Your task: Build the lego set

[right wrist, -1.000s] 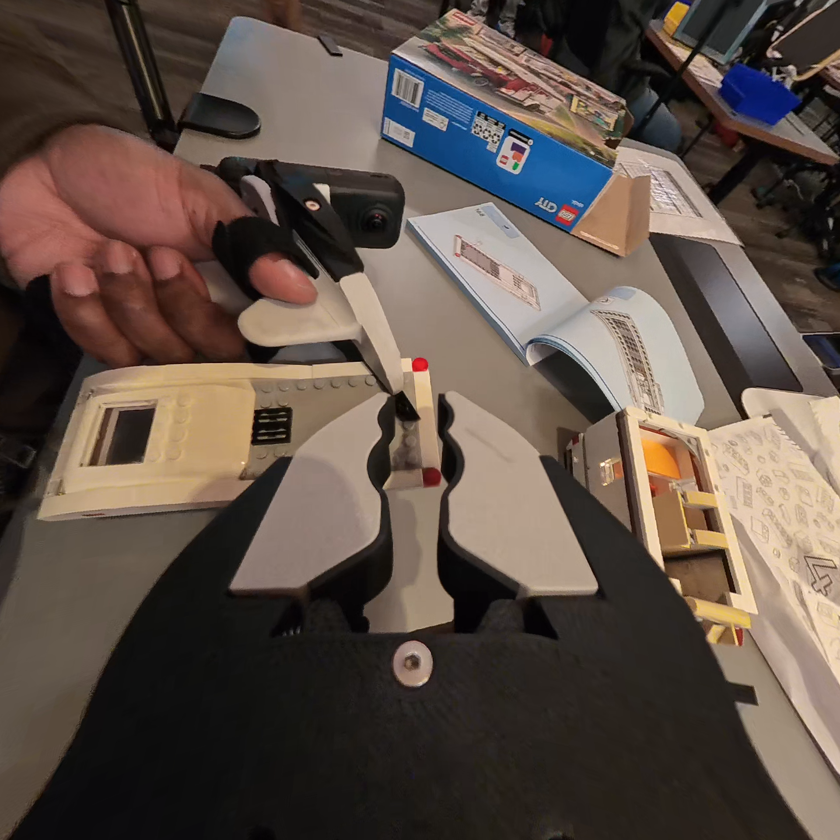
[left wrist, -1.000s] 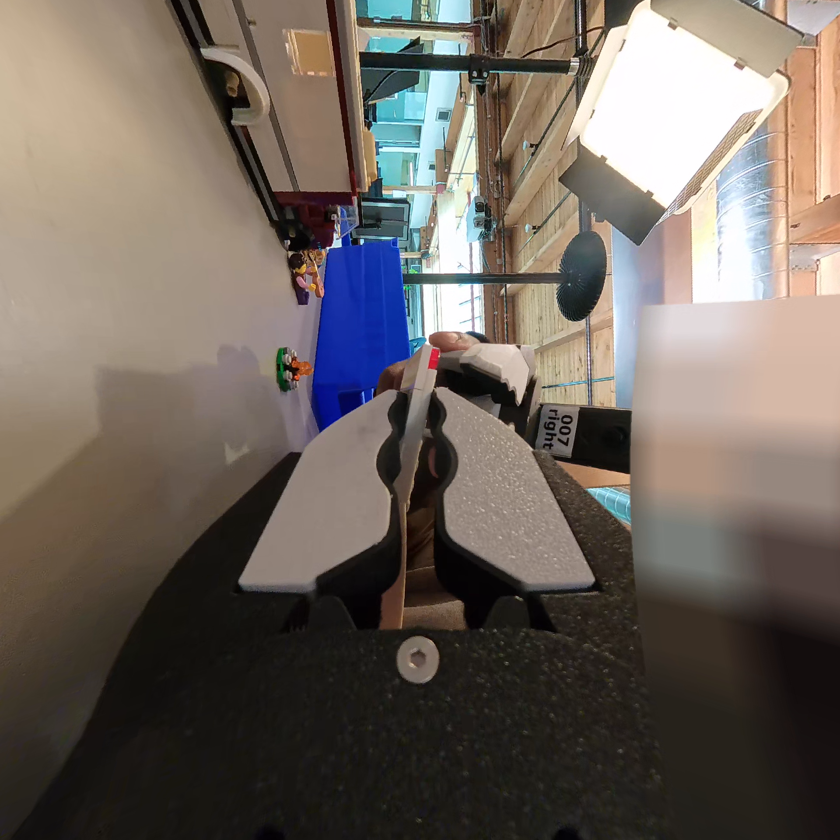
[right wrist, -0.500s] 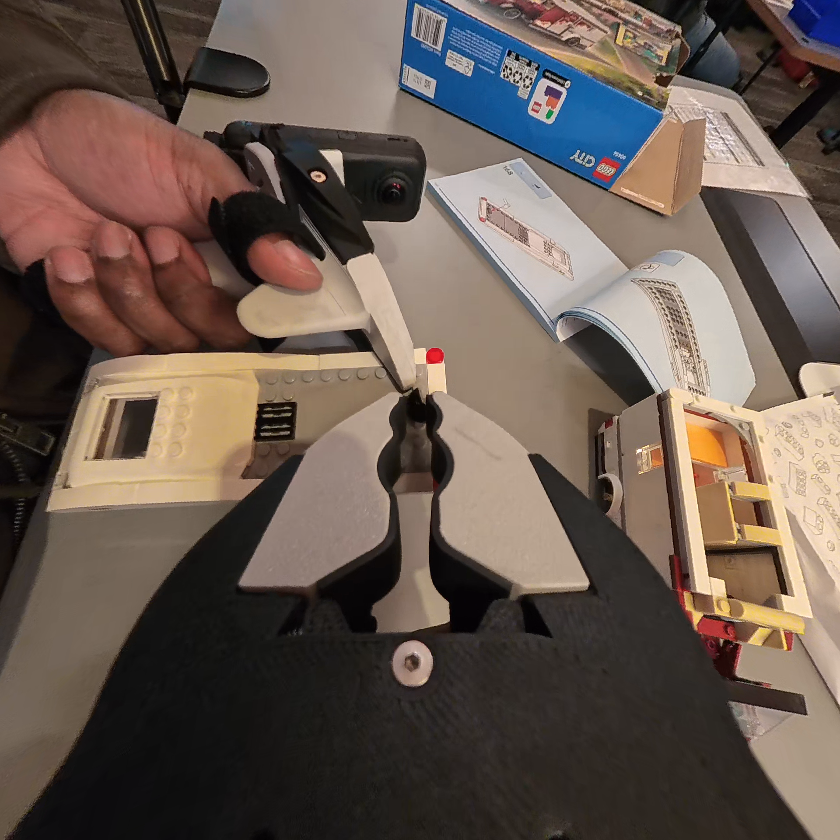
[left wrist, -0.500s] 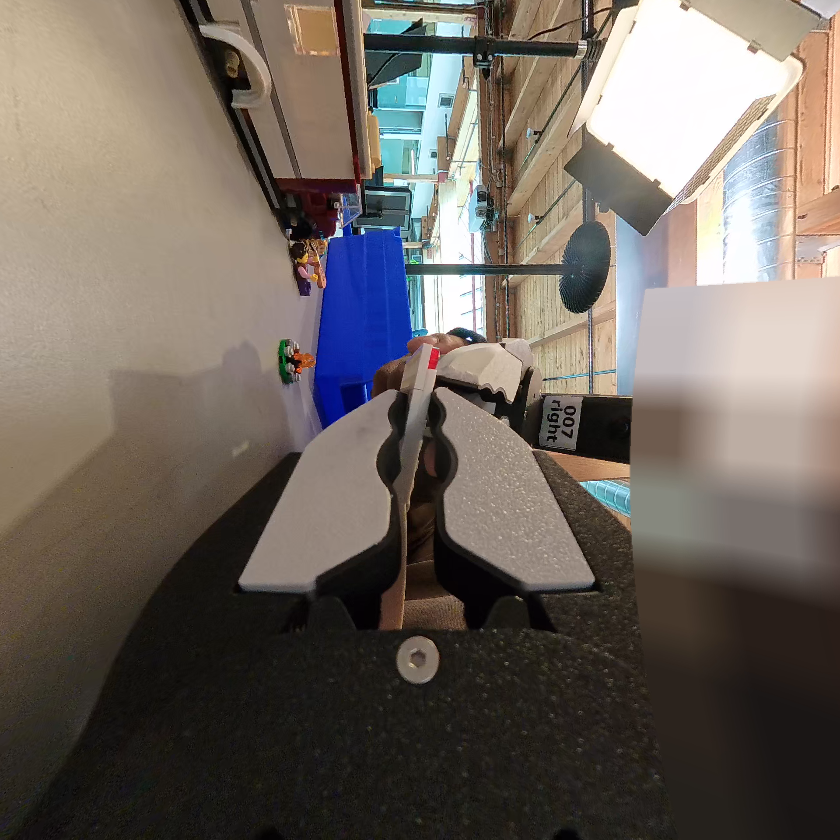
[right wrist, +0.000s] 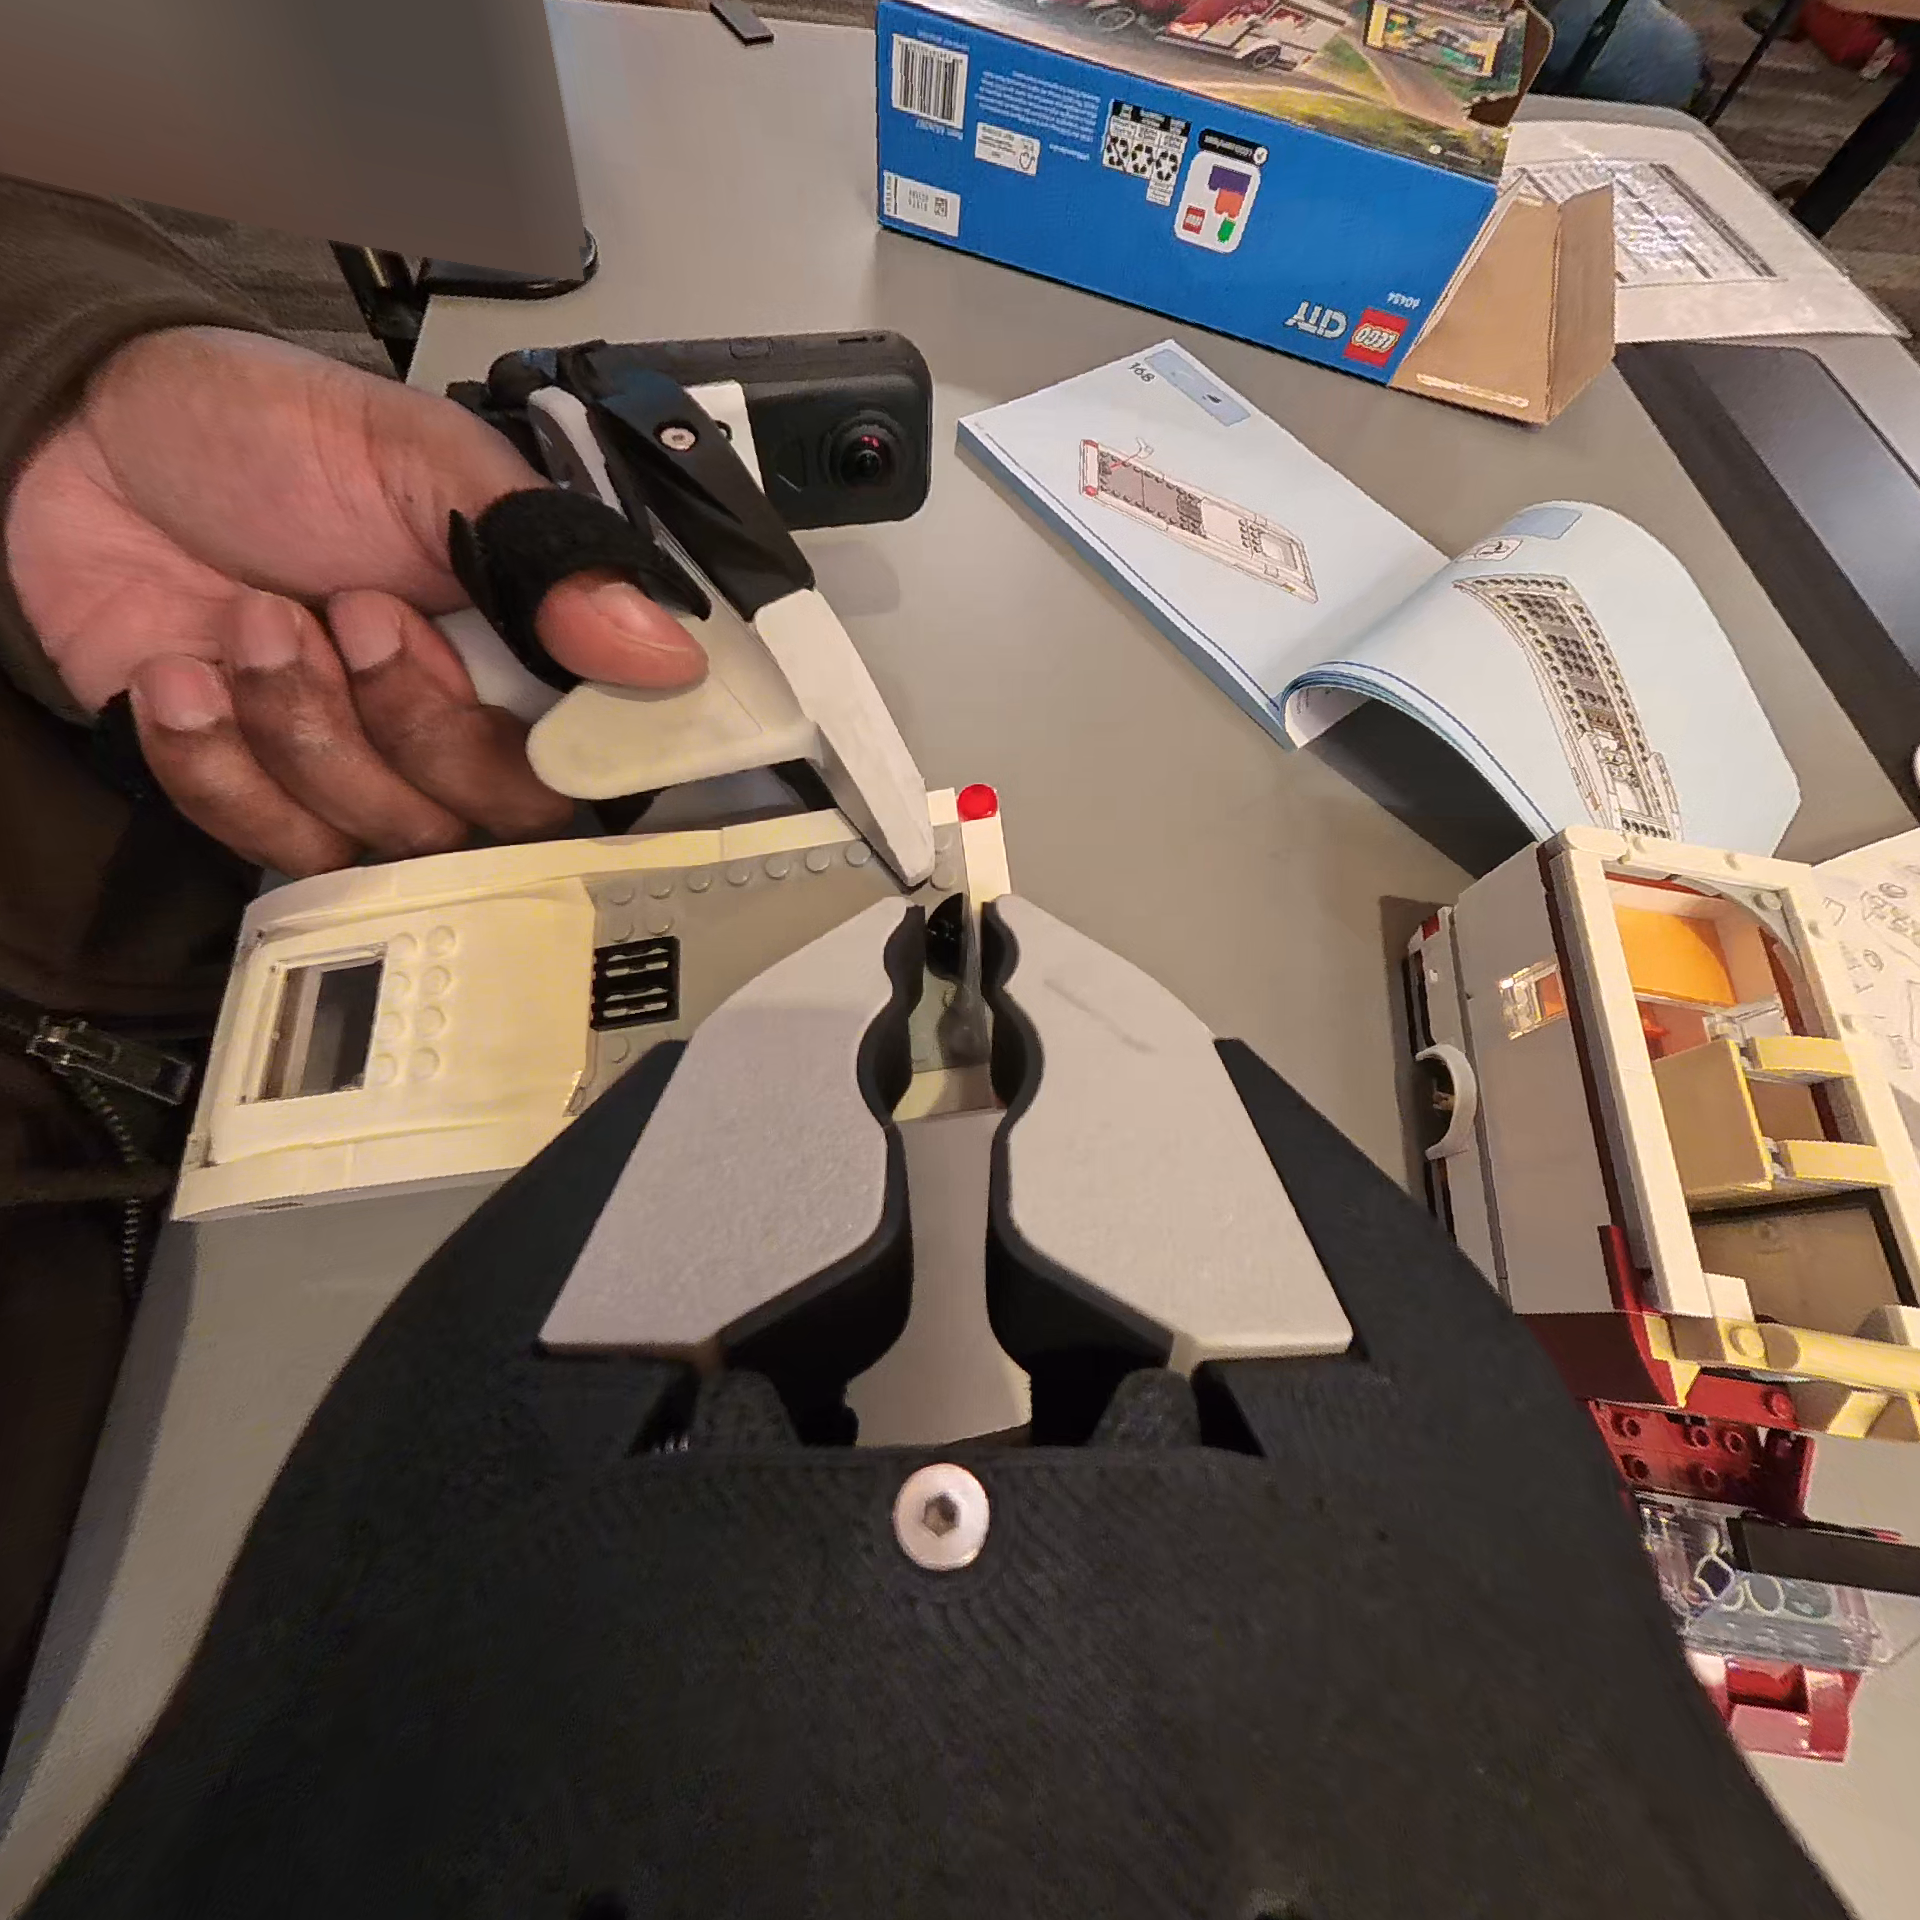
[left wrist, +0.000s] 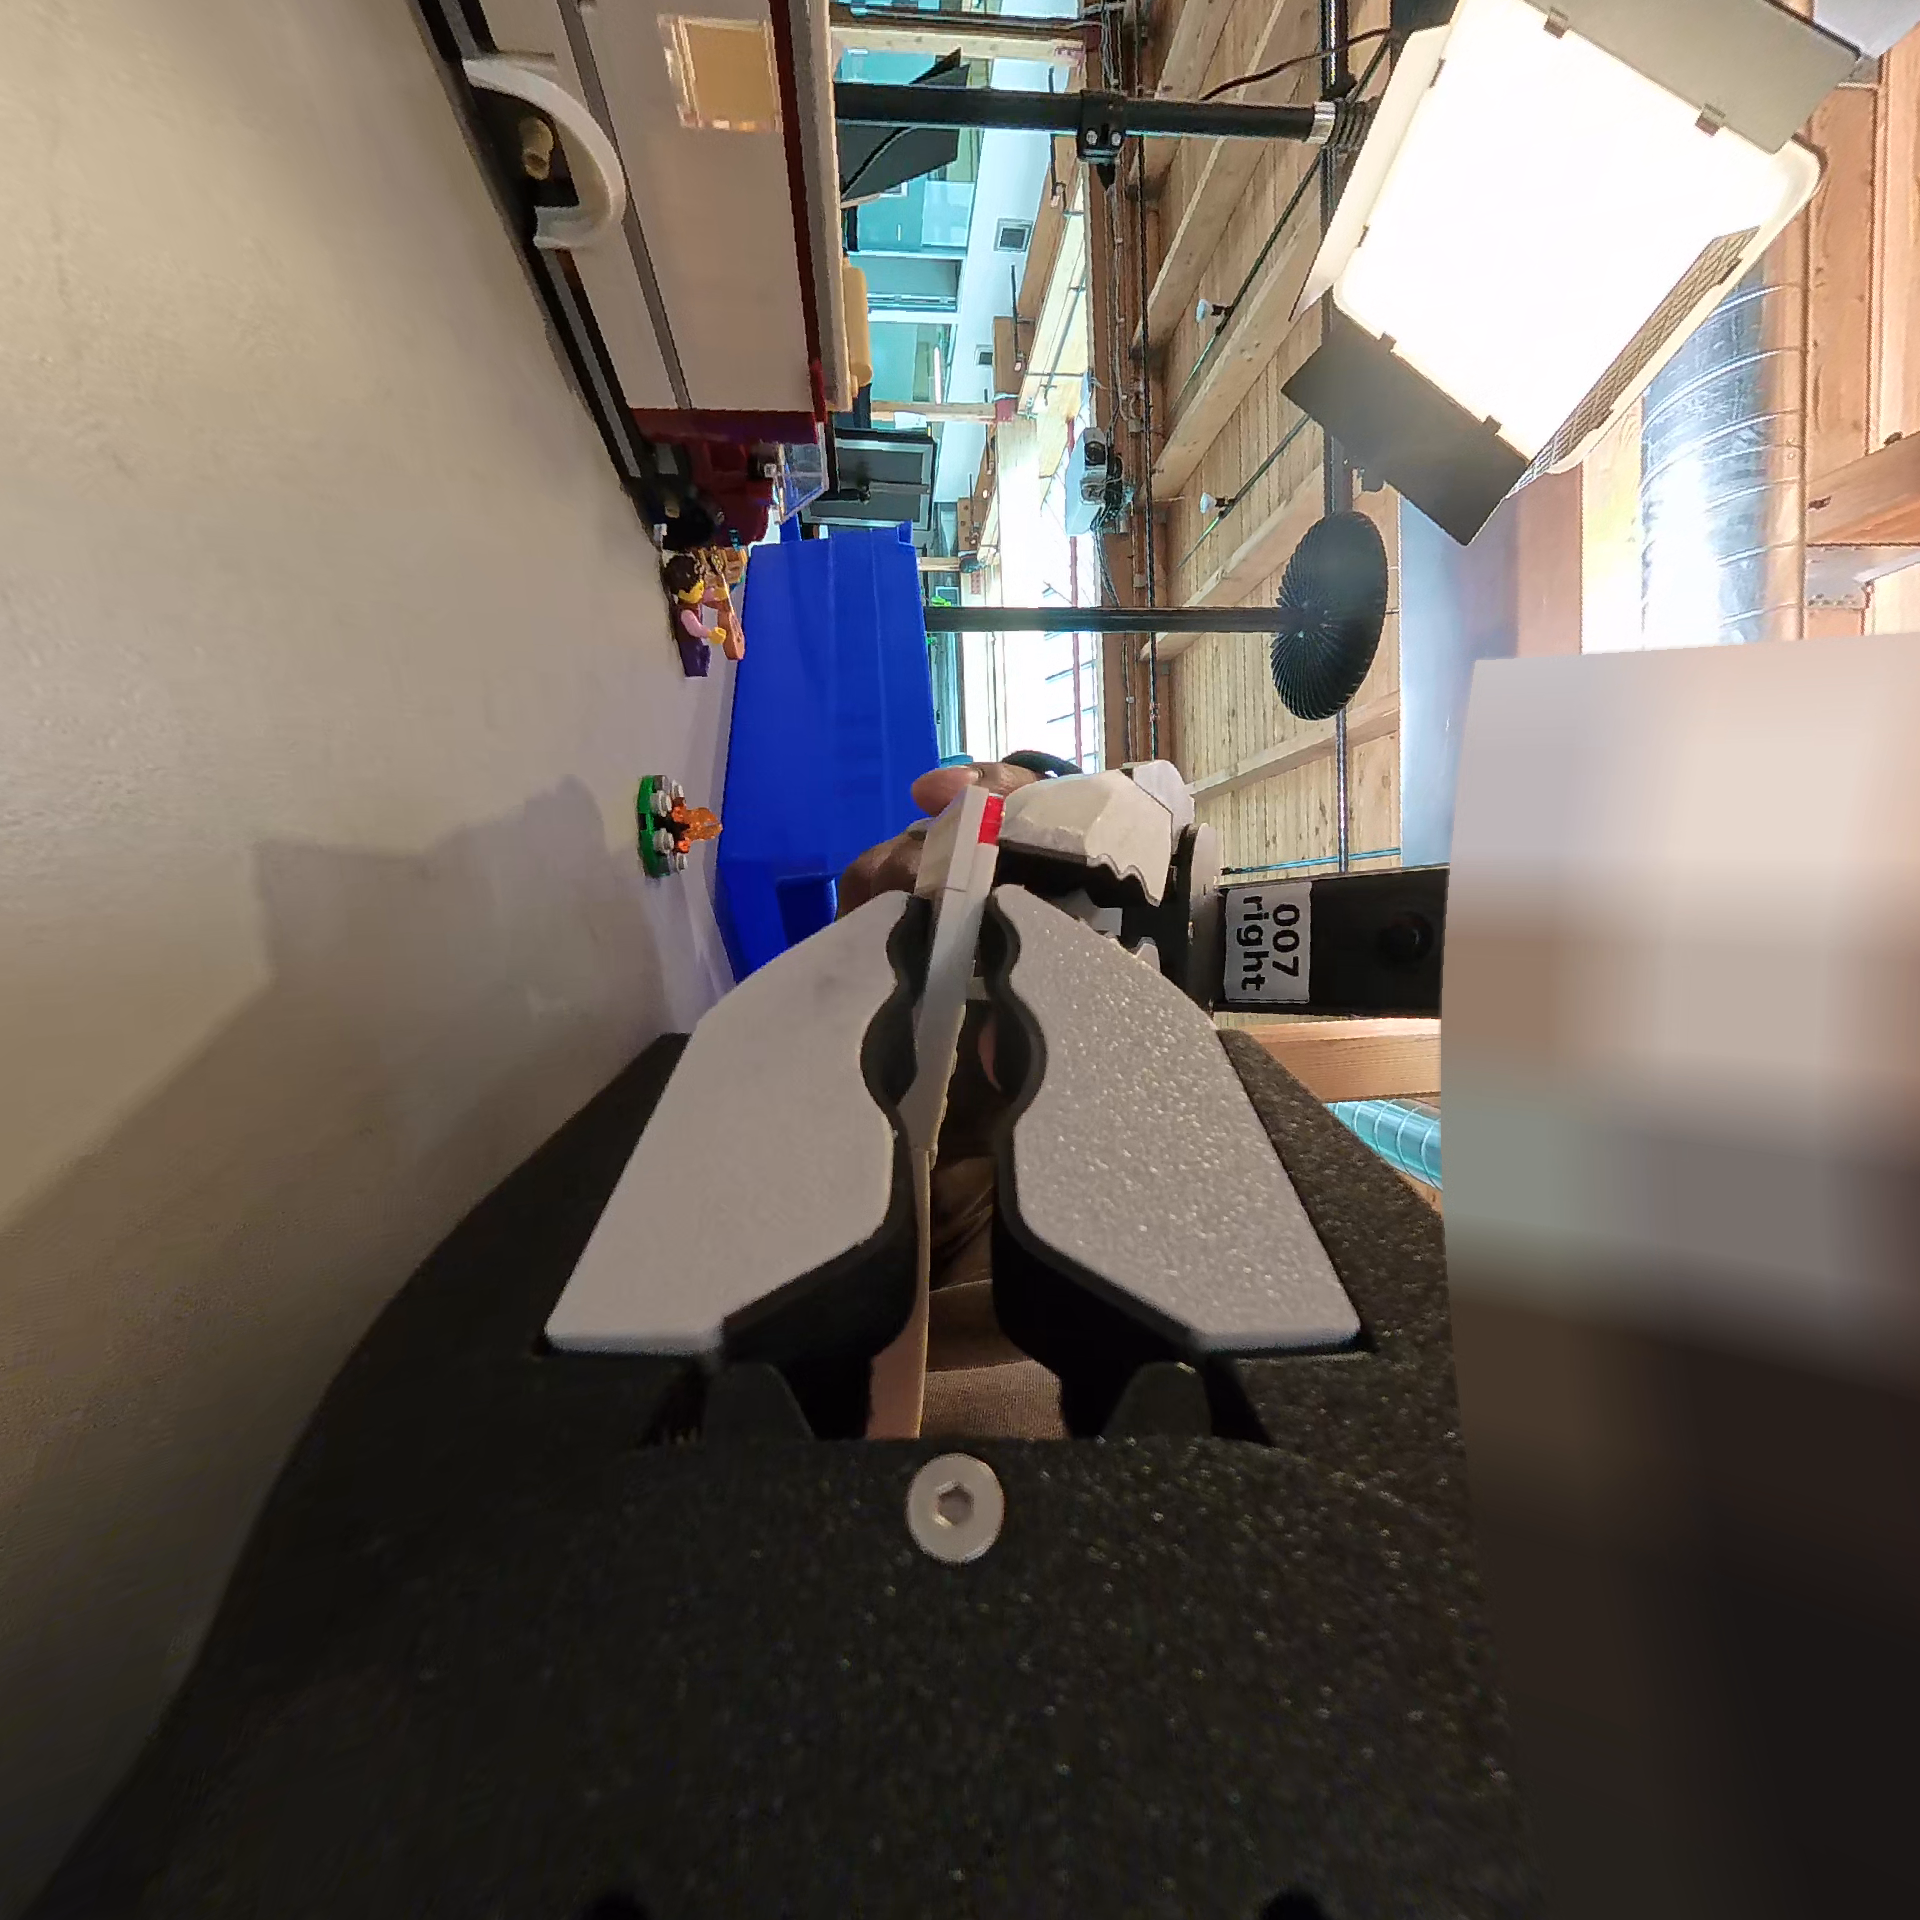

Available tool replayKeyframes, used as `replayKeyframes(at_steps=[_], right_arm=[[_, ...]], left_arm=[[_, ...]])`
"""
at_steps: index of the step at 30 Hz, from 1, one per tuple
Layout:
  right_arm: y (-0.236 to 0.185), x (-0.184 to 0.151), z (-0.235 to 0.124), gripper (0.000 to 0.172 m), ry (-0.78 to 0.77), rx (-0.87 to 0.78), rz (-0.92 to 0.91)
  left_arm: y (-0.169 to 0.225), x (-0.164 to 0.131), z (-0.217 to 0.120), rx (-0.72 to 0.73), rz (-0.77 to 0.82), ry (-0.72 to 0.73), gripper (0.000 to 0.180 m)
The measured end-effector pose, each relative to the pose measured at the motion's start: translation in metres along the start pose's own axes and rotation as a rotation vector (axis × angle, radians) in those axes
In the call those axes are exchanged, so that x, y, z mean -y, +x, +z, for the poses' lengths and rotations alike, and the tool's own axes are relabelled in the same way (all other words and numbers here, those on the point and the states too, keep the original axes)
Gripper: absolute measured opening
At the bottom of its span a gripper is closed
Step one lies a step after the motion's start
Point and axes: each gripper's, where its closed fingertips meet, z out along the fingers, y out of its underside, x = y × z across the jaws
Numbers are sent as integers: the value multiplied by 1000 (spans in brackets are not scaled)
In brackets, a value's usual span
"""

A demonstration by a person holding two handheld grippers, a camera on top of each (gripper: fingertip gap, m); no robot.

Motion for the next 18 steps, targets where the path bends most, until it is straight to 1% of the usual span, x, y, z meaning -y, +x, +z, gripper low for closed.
replayKeyframes(at_steps=[5, 11, 15, 18], right_arm=[[3, 2, -6, 14, 20, 15, 39], [4, 1, -13, 15, 30, 76, 105], [-2, -3, -14, 16, 17, 96, 80], [-6, -5, -14, 19, 7, 72, 25]], left_arm=[[0, -1, 0, -1, 3, -6, 10], [0, -1, -1, -5, -2, -9, 9], [0, -1, -2, -3, 1, -7, 9], [-1, 0, -3, 1, 2, -5, 10]])
